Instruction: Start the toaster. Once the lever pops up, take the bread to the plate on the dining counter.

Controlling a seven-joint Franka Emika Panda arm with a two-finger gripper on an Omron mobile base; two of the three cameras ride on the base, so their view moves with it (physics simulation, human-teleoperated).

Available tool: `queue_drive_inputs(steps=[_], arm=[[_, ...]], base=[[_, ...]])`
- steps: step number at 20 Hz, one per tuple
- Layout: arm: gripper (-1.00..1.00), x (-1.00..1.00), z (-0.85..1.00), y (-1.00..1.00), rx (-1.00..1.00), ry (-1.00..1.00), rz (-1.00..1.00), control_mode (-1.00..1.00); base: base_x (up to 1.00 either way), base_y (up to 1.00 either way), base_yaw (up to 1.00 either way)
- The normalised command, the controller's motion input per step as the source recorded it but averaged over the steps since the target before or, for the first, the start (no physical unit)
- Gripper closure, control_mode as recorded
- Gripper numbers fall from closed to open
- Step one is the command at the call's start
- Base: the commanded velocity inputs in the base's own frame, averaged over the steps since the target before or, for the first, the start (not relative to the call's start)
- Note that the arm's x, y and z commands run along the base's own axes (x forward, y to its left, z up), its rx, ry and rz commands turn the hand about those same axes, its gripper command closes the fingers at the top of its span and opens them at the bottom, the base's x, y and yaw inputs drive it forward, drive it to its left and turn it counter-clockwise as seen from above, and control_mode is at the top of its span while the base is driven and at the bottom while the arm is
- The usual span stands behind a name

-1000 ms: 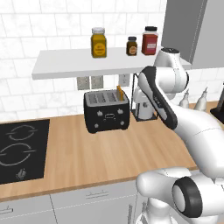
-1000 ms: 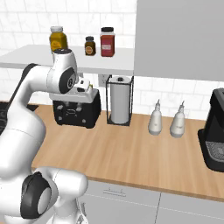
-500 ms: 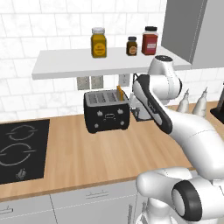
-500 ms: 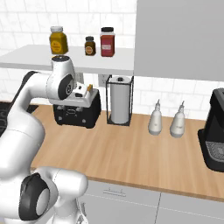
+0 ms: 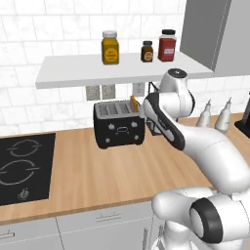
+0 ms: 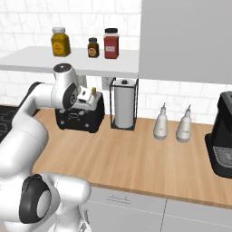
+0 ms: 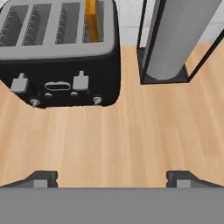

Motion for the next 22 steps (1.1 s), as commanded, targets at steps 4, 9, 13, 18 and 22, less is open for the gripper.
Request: queue_drive_inputs(steps=[4, 9, 13, 18, 22], arm=[[-1.00, 0.41, -0.15, 0.04, 0.00, -0.03, -0.02, -1.00], [-1.00, 0.39, -0.22, 0.13, 0.00, 0.00, 0.00, -1.00], [-1.00, 0.43, -0.26, 0.18, 0.00, 0.00, -0.01, -1.00], [-1.00, 0.40, -0.37, 0.10, 0.00, 0.01, -0.02, -1.00], [-1.00, 0.34, -0.33, 0.01, 0.00, 0.00, -0.03, -1.00]], base=[[0.00, 0.00, 0.00], [0.00, 0.00, 0.00], [0.00, 0.00, 0.00], [0.00, 0.00, 0.00], [0.00, 0.00, 0.00]])
